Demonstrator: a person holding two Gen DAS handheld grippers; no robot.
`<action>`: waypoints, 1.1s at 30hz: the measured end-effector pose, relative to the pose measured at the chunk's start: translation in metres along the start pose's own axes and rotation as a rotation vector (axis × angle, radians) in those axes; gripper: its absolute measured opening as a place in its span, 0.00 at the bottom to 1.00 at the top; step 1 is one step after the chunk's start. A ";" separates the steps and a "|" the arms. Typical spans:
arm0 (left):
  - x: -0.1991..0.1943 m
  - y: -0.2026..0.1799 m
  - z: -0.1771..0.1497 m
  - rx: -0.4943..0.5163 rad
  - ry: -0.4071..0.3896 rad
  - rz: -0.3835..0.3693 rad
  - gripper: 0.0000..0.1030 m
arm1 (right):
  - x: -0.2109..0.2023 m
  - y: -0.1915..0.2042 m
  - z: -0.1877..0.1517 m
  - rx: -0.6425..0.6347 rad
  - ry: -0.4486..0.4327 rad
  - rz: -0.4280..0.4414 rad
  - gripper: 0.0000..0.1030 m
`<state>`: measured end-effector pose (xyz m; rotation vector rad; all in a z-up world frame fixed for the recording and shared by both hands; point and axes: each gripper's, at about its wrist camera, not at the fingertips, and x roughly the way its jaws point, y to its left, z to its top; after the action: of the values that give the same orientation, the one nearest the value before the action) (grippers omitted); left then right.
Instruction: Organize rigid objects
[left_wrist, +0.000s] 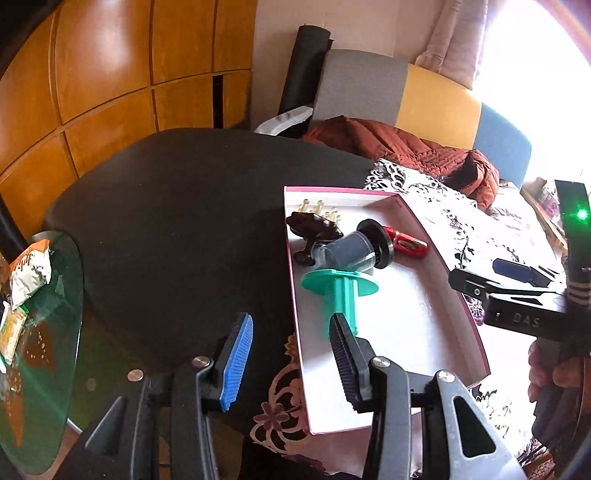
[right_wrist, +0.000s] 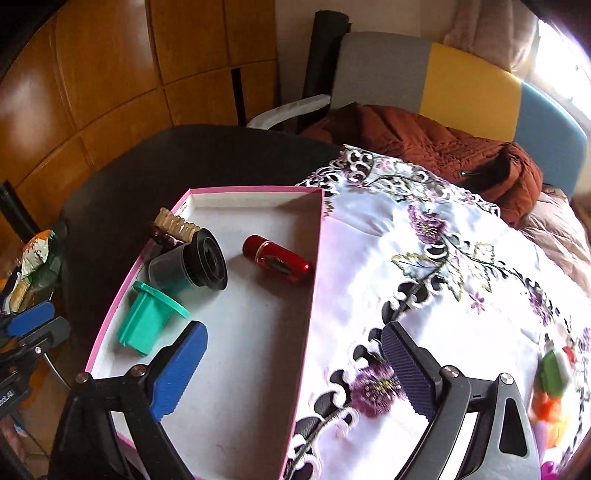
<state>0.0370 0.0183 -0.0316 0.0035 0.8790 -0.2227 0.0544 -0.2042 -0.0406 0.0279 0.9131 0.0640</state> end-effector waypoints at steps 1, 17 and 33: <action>0.000 -0.001 -0.001 0.004 0.001 -0.002 0.42 | -0.003 0.000 -0.001 -0.002 -0.005 -0.011 0.94; 0.001 -0.019 -0.006 0.046 0.021 -0.008 0.42 | -0.048 -0.005 -0.016 0.039 -0.106 -0.133 0.94; -0.002 -0.059 -0.004 0.139 0.021 -0.028 0.42 | -0.077 -0.033 -0.029 0.068 -0.164 -0.212 0.94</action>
<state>0.0206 -0.0387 -0.0274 0.1234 0.8831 -0.3104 -0.0139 -0.2422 0.0003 -0.0003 0.7495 -0.1648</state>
